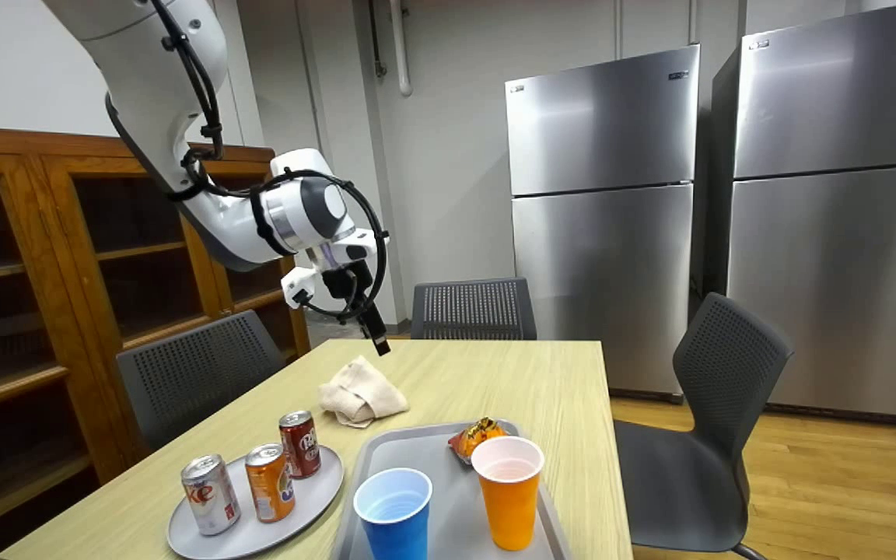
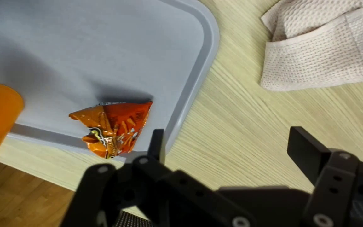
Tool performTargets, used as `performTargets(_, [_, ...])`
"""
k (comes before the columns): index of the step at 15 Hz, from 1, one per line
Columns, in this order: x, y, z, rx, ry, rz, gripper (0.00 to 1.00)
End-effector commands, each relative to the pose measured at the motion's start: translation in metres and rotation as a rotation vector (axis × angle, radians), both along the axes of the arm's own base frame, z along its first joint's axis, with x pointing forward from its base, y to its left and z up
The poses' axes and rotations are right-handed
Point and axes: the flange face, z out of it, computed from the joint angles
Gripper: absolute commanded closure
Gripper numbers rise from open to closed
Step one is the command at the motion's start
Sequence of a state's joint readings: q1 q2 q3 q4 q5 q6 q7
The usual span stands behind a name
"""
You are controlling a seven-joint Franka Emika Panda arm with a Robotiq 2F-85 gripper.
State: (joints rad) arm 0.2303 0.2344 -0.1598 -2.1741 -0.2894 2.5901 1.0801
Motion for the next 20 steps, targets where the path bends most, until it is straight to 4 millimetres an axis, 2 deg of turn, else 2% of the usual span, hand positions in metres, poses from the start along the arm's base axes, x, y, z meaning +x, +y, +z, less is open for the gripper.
performTargets(1, [-0.028,-0.026,0.011,-0.039,0.002,0.02,0.0])
performTargets(6, [-0.051,-0.06,0.003,-0.098,0.035,0.008,0.0])
performTargets(10, [-0.062,-0.083,-0.014,-0.104,0.08,-0.043,0.0])
performTargets(17, [-0.068,-0.109,-0.03,-0.105,0.107,-0.105,0.0])
performTargets(20, [-0.062,-0.119,-0.039,-0.112,0.113,-0.114,0.0])
